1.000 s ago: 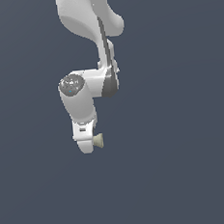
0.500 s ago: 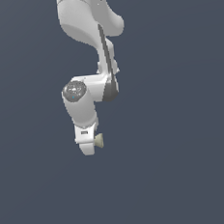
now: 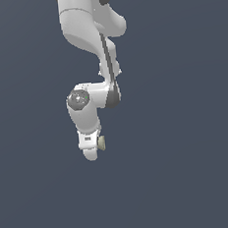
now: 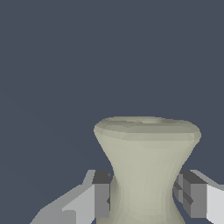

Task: Pick up the object and move it to a goal position.

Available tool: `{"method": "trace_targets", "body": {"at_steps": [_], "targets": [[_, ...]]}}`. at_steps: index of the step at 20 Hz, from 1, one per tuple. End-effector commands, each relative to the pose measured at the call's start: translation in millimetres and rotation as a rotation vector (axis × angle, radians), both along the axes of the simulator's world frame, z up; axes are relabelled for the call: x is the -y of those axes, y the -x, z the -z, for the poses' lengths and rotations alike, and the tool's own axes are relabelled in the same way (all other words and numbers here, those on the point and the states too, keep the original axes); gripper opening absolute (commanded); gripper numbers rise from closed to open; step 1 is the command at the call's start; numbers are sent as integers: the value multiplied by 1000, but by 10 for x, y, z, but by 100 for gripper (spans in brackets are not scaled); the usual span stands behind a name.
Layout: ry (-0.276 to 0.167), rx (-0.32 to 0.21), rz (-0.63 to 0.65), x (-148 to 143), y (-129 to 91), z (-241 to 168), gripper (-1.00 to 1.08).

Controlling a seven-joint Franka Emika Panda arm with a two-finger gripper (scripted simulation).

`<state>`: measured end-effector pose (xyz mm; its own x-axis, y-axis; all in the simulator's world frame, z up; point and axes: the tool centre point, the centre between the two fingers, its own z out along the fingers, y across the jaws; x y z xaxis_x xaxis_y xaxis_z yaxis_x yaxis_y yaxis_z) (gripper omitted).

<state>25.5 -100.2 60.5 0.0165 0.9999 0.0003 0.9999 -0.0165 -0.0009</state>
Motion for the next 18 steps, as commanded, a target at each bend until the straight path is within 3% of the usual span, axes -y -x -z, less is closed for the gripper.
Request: {"method": "trace_targets", "body": {"at_steps": [1, 18], "targets": [[0, 1, 0, 1, -4, 1, -100], [1, 1, 0, 87, 118, -142, -100]]}}
